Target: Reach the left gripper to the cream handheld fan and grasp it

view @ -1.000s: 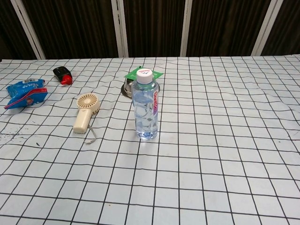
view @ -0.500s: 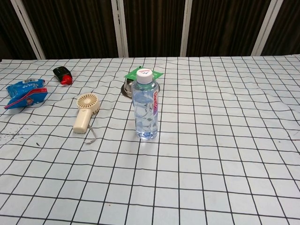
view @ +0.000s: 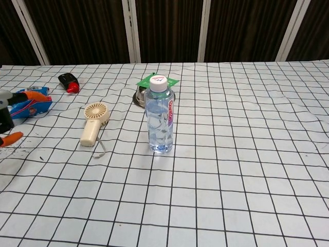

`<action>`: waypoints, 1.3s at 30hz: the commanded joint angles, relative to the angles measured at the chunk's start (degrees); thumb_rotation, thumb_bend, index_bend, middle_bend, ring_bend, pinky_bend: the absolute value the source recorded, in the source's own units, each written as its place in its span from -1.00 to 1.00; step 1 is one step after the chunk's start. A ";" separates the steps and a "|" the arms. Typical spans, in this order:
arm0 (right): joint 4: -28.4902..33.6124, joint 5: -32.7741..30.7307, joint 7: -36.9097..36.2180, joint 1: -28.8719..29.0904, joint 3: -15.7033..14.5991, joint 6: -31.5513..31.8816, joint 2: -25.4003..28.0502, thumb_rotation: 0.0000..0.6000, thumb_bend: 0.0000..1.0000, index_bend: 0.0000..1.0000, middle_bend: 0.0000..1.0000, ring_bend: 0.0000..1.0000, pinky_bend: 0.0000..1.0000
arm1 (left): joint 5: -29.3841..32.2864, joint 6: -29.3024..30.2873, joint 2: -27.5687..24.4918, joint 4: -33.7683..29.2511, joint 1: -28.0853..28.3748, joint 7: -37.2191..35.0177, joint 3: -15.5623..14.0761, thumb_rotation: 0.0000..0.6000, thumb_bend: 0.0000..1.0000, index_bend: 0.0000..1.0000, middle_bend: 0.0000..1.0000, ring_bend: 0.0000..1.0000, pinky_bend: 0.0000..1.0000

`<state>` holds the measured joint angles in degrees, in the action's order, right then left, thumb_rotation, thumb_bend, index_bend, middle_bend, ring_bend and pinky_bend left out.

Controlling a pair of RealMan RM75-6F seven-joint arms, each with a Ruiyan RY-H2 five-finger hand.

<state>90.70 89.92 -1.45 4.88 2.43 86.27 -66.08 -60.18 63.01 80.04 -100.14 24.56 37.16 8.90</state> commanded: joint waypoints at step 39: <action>-0.14 0.46 -1.35 0.62 0.02 -0.52 -0.17 1.00 -0.20 -1.00 -1.00 -1.00 -1.00 | 13.76 2.80 14.60 8.03 10.82 12.15 -0.62 1.00 0.22 -1.00 0.86 0.79 0.86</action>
<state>90.57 90.37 -2.80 5.49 2.45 85.75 -66.25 -46.44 65.77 94.60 -92.15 35.34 49.31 8.33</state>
